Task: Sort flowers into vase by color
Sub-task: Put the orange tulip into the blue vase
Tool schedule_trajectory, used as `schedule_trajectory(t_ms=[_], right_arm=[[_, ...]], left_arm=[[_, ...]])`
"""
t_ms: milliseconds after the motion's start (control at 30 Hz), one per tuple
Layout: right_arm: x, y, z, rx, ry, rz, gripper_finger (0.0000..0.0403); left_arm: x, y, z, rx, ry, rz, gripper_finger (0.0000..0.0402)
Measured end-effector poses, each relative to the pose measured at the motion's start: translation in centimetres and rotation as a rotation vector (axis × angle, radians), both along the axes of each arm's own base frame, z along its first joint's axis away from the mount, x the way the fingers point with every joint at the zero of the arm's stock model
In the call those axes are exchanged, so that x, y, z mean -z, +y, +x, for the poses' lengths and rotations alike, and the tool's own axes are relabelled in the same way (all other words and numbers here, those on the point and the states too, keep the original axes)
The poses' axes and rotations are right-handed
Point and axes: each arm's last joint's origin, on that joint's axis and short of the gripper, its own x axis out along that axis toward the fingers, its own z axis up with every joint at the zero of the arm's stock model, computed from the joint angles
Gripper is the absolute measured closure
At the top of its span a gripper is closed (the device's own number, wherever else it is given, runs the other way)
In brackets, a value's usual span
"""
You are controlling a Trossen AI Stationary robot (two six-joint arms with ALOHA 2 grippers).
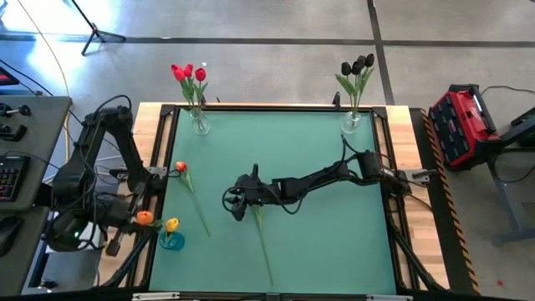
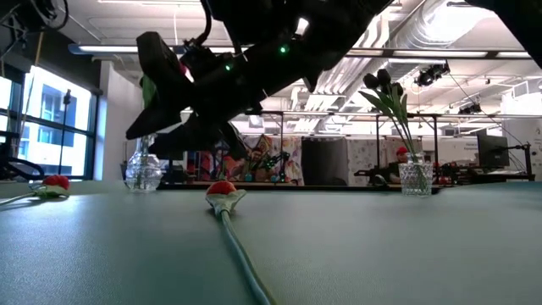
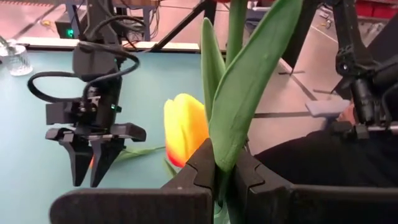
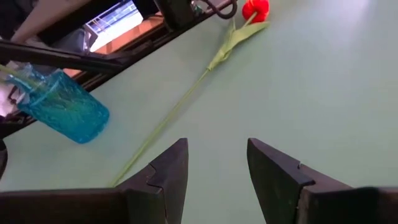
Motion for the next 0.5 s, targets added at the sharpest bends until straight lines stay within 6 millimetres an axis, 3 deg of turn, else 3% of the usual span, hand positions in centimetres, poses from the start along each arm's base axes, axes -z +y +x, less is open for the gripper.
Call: schedule_trajectory(t_ms=[333,500], right_arm=[[0.0,-0.1,0.0,0.003,0.001,0.008,0.0249],[0.0,-0.5,0.1,-0.002,0.003,0.016,0.0249]], left_arm=[[0.8,-1.1,-0.1,0.037,0.044,0.064,0.0401],[-0.6,-0.5,-0.1,0.058,0.016,0.071,0.0401]])
